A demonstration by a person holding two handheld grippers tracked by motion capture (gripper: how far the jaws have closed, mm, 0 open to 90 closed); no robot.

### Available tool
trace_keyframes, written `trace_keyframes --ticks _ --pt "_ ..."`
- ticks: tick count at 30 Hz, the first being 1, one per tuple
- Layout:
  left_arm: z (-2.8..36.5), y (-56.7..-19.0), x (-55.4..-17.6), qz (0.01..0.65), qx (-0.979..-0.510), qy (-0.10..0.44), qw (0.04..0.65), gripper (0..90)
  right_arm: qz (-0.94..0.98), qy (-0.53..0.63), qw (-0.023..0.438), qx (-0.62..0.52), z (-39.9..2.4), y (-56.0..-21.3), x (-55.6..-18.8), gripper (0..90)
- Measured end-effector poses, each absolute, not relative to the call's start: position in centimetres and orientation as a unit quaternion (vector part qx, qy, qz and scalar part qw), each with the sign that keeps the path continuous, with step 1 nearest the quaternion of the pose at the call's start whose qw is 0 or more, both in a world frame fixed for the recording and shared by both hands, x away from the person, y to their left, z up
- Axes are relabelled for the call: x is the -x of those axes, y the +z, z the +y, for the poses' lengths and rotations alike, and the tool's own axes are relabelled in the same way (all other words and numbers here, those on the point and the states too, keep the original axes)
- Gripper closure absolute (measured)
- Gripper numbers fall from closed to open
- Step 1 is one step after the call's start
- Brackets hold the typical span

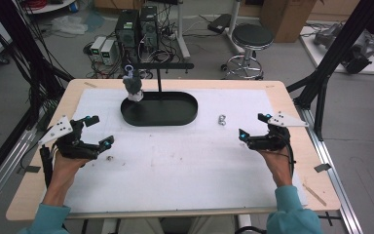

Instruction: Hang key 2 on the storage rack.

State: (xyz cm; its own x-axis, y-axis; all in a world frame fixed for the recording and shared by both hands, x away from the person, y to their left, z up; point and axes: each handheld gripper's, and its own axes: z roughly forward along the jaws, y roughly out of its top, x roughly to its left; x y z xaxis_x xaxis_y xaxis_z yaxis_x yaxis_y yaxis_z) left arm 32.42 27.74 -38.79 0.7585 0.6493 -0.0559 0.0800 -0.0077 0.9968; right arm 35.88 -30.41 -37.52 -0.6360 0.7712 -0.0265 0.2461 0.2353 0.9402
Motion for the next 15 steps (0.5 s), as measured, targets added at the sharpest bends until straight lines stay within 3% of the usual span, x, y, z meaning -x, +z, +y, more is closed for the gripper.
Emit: trace_keyframes --ticks 15 --pt "27.4 -38.8 -32.4 0.256 -0.679 0.207 0.656 1.7 0.805 0.451 0.194 -0.333 -28.5 -35.7 -41.9 2.7"
